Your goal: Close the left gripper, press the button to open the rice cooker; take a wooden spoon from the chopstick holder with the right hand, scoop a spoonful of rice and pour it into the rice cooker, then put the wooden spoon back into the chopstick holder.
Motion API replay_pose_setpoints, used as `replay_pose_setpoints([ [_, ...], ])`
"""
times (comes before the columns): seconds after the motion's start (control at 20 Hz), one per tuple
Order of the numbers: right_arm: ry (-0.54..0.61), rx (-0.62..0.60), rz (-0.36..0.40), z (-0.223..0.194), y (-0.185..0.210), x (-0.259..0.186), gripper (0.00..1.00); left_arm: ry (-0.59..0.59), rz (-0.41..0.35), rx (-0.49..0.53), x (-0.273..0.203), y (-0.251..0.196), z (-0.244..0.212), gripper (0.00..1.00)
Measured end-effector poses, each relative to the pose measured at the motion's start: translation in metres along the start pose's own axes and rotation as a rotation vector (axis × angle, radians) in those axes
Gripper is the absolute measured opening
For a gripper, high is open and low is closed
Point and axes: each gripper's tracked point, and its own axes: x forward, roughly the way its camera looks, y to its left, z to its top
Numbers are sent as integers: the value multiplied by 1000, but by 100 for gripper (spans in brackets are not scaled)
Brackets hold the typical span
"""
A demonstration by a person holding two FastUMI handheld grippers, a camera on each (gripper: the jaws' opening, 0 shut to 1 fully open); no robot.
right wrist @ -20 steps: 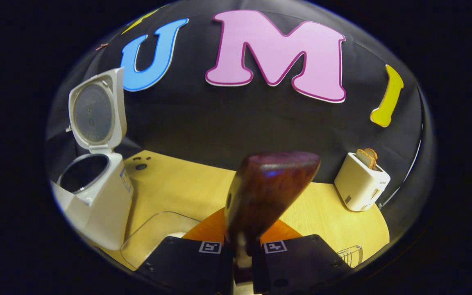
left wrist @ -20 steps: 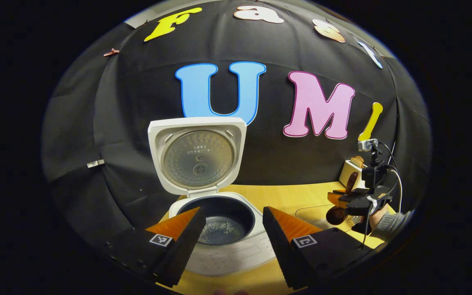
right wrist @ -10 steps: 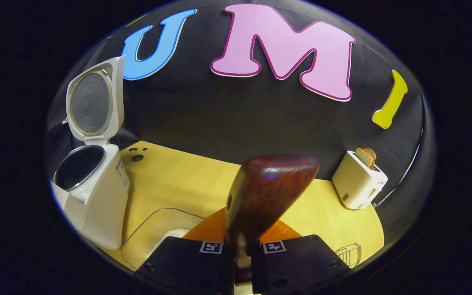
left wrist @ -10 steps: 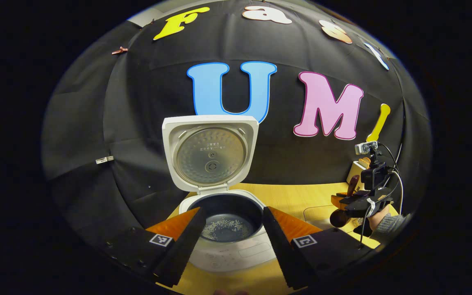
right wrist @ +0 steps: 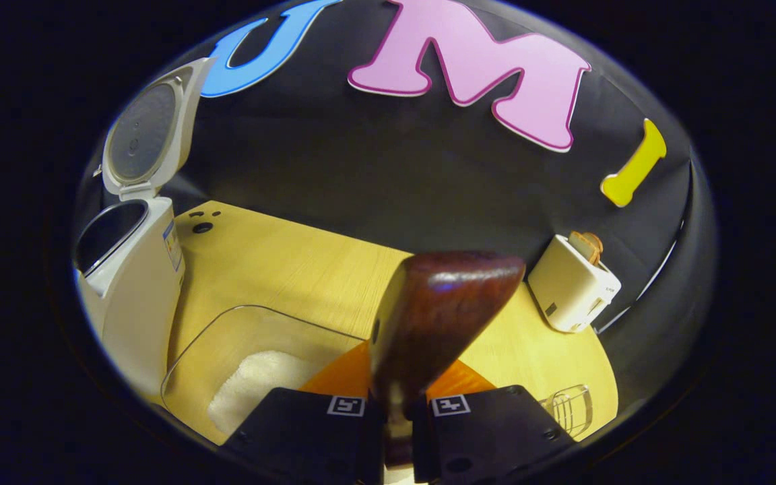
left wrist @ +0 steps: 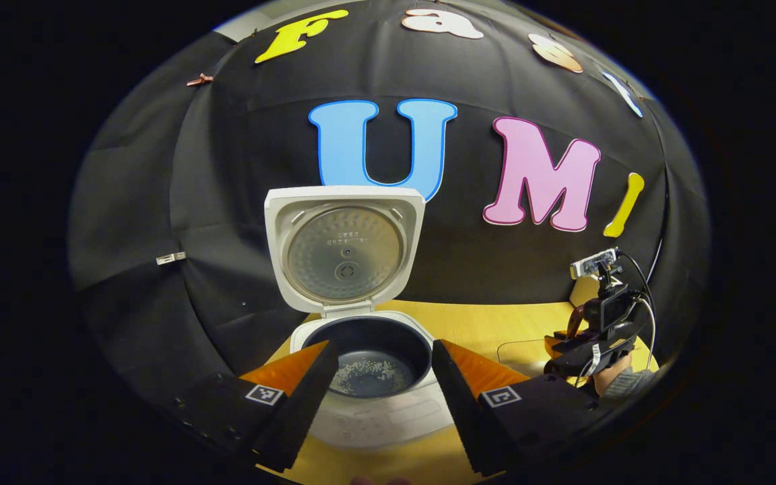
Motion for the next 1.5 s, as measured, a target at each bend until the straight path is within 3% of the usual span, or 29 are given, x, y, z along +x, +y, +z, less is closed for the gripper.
replay_pose_setpoints([
  [0.2, 40, 71, 130, -5, 43, -1, 21, 6, 12, -15, 2, 5, -2, 91],
  [0.5, 125, 275, 226, -11, 79, -9, 21, -5, 16, -27, 3, 9, 2, 91],
  [0.65, 194, 472, 257, -19, 75, -7, 21, -12, 16, -36, 3, 10, 3, 91],
  [0.85, 308, 859, 296, -37, 66, 0, 21, -23, 12, -45, 3, 10, 8, 91],
  [1.0, 286, 997, 311, -37, 54, -6, 21, -34, 6, -37, 2, 8, 13, 91],
  [1.3, 146, 1116, 387, 3, 12, -26, 21, -53, -3, -37, 1, 6, 20, 91],
  [1.5, 87, 1145, 395, 24, -2, -28, 21, -65, -6, -51, -2, 7, 23, 91],
])
